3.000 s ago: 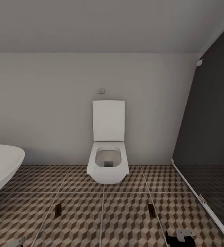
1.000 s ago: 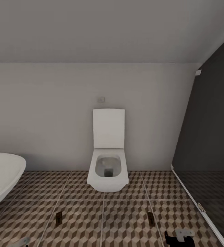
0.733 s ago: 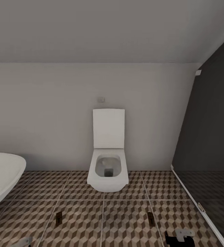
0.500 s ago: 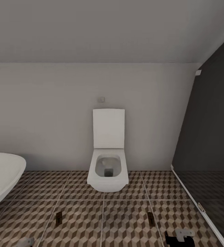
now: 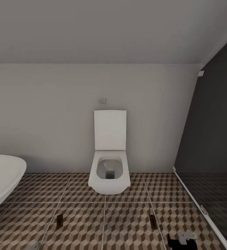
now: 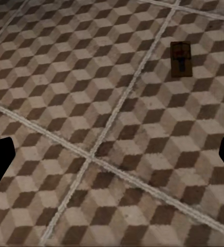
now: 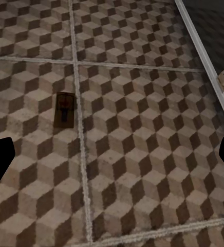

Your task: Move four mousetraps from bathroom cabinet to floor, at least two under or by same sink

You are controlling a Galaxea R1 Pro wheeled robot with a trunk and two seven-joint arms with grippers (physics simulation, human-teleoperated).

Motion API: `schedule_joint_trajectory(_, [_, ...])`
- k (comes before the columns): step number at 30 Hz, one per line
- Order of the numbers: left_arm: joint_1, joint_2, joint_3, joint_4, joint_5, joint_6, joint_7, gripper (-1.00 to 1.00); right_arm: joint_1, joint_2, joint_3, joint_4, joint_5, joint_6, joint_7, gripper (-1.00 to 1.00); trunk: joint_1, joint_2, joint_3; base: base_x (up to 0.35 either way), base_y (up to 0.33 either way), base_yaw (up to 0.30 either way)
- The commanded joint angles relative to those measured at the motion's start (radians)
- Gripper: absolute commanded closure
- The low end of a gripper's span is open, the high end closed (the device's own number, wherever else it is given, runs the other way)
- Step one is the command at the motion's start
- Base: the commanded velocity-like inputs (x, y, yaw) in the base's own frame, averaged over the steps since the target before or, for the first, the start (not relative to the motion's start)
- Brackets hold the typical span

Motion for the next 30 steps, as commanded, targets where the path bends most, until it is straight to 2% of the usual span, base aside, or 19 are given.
schedule_joint_trajectory(1, [0.0,-0.004,-0.008,0.003,0.001,-0.003,0.004,-1.0,-0.002,0.0,0.0,0.004,0.007,-0.005,-0.006,-1.0,0.0,-0.001,-0.001,0.0,0.0,0.0])
schedule_joint_trajectory(7, [0.014,-0.046,-0.008,0.004,0.001,-0.003,0.006,-1.0,-0.002,0.0,0.0,0.004,0.007,-0.005,-0.005,-1.0,0.0,-0.001,-0.001,0.0,0.0,0.0])
schedule_joint_trajectory(15, [0.026,-0.08,-0.008,0.004,0.001,-0.002,0.004,-1.0,-0.002,0.0,0.0,0.004,0.007,-0.005,-0.005,-1.0,0.0,-0.001,-0.001,0.0,0.0,0.0])
schedule_joint_trajectory(30, [0.037,-0.112,-0.008,0.004,0.001,-0.002,0.004,-1.0,-0.002,0.0,0.0,0.004,0.007,-0.005,-0.006,-1.0,0.0,-0.001,-0.001,0.0,0.0,0.0])
